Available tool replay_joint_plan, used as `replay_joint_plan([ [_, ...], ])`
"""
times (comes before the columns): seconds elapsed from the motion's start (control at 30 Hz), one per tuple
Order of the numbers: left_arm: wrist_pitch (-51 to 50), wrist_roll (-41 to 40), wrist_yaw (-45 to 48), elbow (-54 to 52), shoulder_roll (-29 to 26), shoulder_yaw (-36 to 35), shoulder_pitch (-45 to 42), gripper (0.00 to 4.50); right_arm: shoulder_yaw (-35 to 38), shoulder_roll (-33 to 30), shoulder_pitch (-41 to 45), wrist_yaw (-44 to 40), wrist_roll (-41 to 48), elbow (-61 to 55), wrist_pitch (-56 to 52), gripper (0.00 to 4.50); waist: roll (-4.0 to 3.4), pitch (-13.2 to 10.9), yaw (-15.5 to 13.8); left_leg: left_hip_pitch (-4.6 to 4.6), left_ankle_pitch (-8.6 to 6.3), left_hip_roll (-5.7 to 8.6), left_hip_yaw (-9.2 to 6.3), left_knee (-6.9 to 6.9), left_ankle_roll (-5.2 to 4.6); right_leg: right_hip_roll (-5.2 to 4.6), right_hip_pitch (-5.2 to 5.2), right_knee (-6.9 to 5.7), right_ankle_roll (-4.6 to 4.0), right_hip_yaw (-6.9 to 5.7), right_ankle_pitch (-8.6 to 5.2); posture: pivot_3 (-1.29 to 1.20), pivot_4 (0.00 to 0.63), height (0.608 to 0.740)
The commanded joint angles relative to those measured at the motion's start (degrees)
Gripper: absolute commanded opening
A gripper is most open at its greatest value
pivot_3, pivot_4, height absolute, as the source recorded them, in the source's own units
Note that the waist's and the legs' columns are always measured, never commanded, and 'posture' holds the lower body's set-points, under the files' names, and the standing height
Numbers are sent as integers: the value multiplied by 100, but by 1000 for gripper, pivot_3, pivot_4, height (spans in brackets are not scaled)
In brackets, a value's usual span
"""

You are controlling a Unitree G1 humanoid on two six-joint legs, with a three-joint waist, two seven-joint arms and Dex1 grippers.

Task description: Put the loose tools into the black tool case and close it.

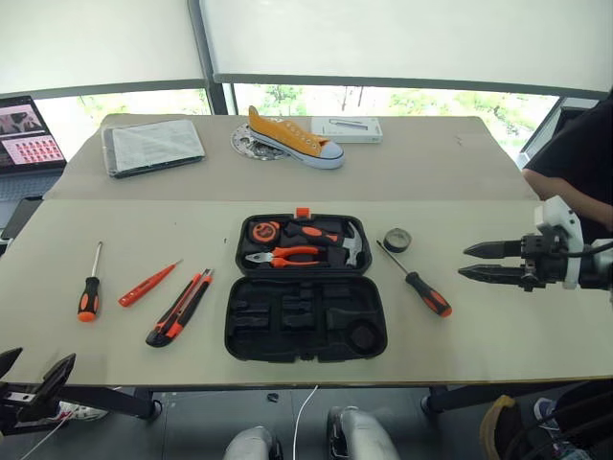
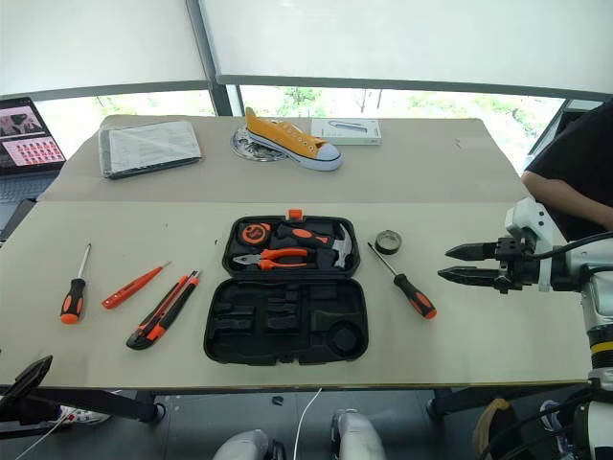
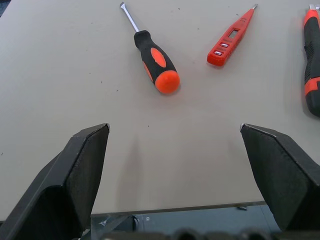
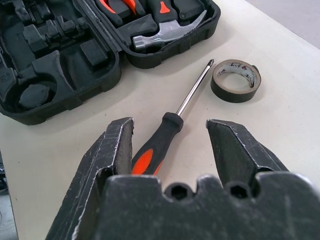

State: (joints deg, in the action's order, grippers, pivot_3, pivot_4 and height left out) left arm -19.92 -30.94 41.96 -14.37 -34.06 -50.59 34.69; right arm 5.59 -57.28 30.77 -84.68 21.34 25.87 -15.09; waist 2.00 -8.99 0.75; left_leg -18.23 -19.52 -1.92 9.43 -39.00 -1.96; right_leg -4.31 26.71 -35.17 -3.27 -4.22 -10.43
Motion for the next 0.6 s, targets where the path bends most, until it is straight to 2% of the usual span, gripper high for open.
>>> replay_joint_plan([
  [0.03,-83,-6,-100,-233,-87,-119,57,4500,108,-26,130,38,2,-84,2,3293,0,0,0,0,0,0,0,0,0,0,0,0,0,0,0,0,150,733],
  [0.17,-865,-415,-431,-607,-336,-101,-298,4500,141,63,300,192,102,-341,-99,3293,0,0,-2,1,1,0,1,-1,0,0,-1,-2,0,1,1,0,150,733],
  [0.33,-2024,-911,-764,-874,-835,-116,-798,4500,205,132,324,222,555,-1315,-817,3293,-3,1,-9,3,8,0,-5,-9,13,-1,0,-22,-4,2,4,0,150,733],
  [0.47,-2902,-929,-1228,-495,-1359,222,-1562,4500,211,232,143,398,1046,-2515,-1411,3293,-2,1,-9,6,10,0,-3,-9,18,1,3,-39,-13,2,-1,0,150,733],
  [0.6,-3566,-599,-1770,563,-1828,947,-2813,4500,178,508,187,792,1424,-3584,-1692,3293,0,0,-24,10,19,7,-1,-10,35,5,4,-62,-20,1,-5,0,150,733],
])
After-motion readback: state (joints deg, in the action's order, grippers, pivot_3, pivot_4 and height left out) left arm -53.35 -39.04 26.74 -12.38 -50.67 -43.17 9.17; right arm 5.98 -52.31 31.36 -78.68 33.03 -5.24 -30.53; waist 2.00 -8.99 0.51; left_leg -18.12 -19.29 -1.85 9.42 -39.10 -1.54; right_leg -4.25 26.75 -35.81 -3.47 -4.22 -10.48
